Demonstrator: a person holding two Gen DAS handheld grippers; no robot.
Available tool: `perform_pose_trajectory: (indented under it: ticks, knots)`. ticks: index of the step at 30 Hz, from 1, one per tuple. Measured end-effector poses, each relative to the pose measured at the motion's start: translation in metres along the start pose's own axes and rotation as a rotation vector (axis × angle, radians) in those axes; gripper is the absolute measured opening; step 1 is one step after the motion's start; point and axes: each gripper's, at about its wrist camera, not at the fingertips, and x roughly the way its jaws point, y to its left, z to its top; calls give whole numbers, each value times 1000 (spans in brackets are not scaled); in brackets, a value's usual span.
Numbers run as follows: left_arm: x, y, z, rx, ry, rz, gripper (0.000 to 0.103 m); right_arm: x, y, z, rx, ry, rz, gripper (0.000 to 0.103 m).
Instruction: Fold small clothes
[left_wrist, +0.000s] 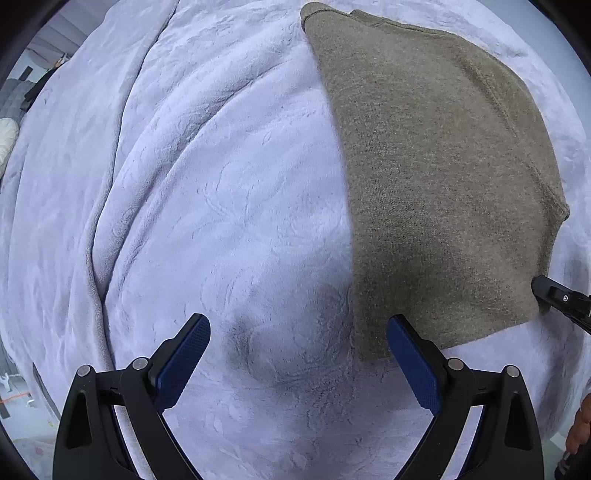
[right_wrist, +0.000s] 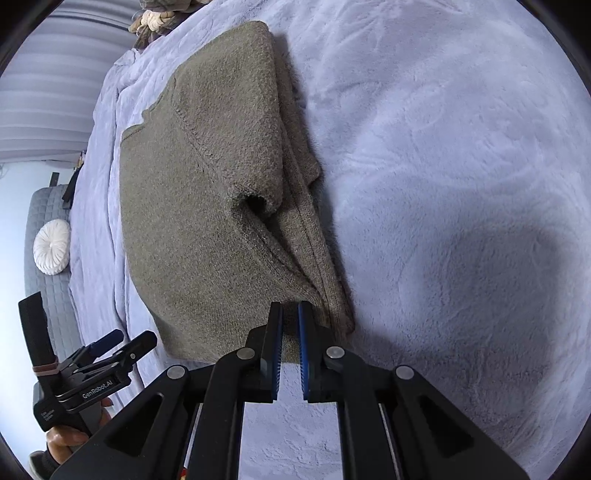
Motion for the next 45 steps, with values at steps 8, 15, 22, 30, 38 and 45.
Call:
perform_pose_trajectory:
  ticks: [8, 15, 22, 30, 38, 45]
  knots:
    - [-9, 22, -14, -9, -33, -51, 97, -5, 13, -2, 15, -1, -30, 14]
    - [-31, 30, -14, 11, -82, -66, 102, -9, 20, -14, 19, 0, -16, 35]
    - [-8, 62, -12, -76, -47, -117, 102, -34, 26, -3, 20, -93, 38, 47]
    - [-21, 82, 17, -119, -105, -160, 102, -35, 17, 60, 46, -160, -10, 53]
    - [-20, 77, 53, -125, -153, -187, 102, -17, 23, 82, -26, -130, -84, 14]
    - [5, 58, 64, -85, -127, -202, 102, -18, 11, 83, 9, -96, -3, 18]
